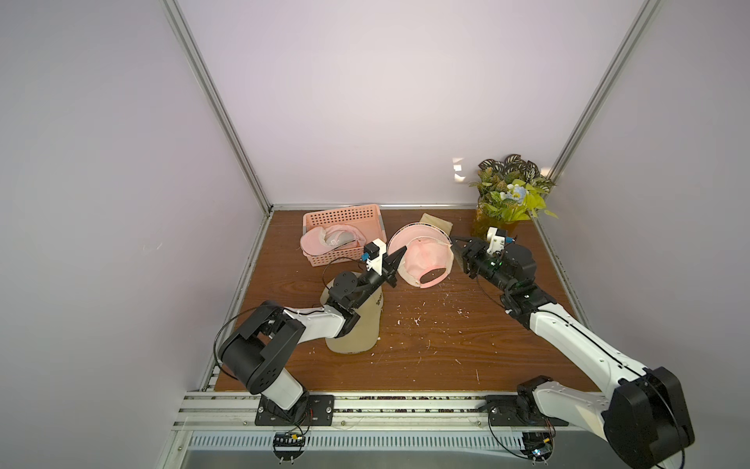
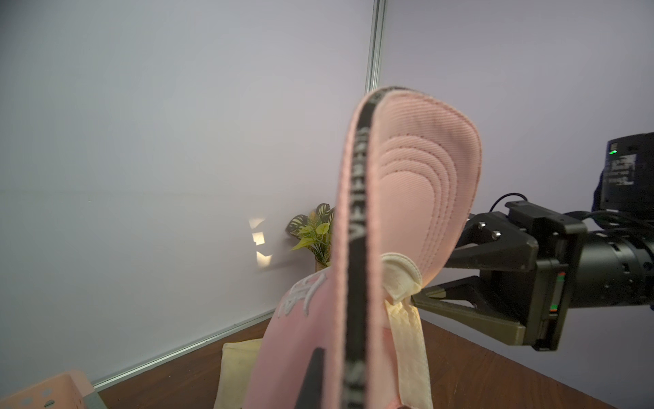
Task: Turn the baseball cap inside out
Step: Place the baseball cap at the center of the board.
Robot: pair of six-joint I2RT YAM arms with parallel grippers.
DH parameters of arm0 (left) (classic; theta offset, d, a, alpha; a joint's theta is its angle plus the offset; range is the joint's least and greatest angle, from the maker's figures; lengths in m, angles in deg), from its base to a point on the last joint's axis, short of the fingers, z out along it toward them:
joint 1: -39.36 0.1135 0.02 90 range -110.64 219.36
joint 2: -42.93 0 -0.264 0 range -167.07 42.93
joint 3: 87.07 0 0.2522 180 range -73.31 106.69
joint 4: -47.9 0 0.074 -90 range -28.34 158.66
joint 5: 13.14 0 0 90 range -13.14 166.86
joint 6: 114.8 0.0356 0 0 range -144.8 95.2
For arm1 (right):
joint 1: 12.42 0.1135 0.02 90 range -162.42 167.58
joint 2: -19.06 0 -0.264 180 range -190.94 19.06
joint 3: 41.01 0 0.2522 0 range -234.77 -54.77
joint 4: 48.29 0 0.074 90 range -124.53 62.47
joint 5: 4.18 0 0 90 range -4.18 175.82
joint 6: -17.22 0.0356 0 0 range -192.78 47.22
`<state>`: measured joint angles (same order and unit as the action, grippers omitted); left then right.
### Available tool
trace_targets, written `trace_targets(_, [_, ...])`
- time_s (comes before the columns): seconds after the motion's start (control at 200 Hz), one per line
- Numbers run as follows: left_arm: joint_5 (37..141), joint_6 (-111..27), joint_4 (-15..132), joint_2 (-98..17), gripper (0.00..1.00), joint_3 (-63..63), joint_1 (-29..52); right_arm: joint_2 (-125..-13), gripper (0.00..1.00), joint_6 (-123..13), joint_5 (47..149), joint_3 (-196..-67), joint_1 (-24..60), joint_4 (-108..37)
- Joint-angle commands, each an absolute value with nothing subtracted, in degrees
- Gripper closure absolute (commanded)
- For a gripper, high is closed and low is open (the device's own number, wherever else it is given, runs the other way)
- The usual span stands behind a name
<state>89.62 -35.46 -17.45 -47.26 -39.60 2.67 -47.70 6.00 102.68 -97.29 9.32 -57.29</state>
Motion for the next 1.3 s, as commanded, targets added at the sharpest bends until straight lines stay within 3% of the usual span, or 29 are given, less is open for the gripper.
trace_targets(0.0, [92.38,-34.38,-18.8,-47.31,1.0,-36.86,0.92,-48.51,0.59,3.89,106.57,-99.67,10.43,-59.07])
trace_targets(0.24, [94.69,-33.92,-16.52,-47.01,1.0,-35.81,0.51,-50.59,0.67,3.32,107.76,-100.3,10.78,-60.36])
trace_targets(0.36, [96.18,-34.48,-16.09,-46.74,1.0,-35.79,0.18,-51.54,0.77,3.25,108.23,-100.43,10.95,-60.98])
trace_targets(0.4, [96.87,-34.61,-15.96,-46.52,0.99,-35.87,0.16,-51.79,0.86,3.15,108.14,-100.22,10.87,-61.24])
trace_targets(0.52, [98.11,-35.34,-15.58,-46.11,0.96,-36.05,-0.01,-51.99,1.0,2.89,107.66,-99.71,10.88,-61.47])
trace_targets(0.6, [97.22,-35.6,-14.86,-45.67,1.0,-36.14,0.0,-52.05,1.0,2.78,107.59,-99.66,10.87,-61.34])
trace_targets(0.691, [96.97,-35.65,-14.57,-45.45,1.0,-36.05,0.02,-52.38,0.88,2.8,108.21,-99.92,10.96,-61.17])
trace_targets(0.776, [96.62,-35.63,-14.58,-45.63,1.0,-35.74,0.0,-52.72,0.66,3.2,109.13,-100.11,11.22,-61.48])
trace_targets(0.881, [96.77,-35.64,-14.58,-46.09,1.0,-35.11,0.0,-53.0,0.53,3.48,109.89,-100.68,11.65,-61.63])
trace_targets(1.186, [95.4,-35.05,-14.61,-46.67,1.0,-34.89,-0.28,-54.97,0.45,5.94,111.78,-100.98,13.23,-65.11])
trace_targets(1.246, [95.4,-35.08,-14.59,-46.8,1.0,-34.82,-0.35,-55.55,0.46,6.5,111.88,-100.91,13.49,-66.03])
trace_targets(1.296, [95.79,-35.11,-14.61,-46.89,1.0,-34.81,-0.49,-56.03,0.52,6.51,112.05,-101.25,13.66,-66.33])
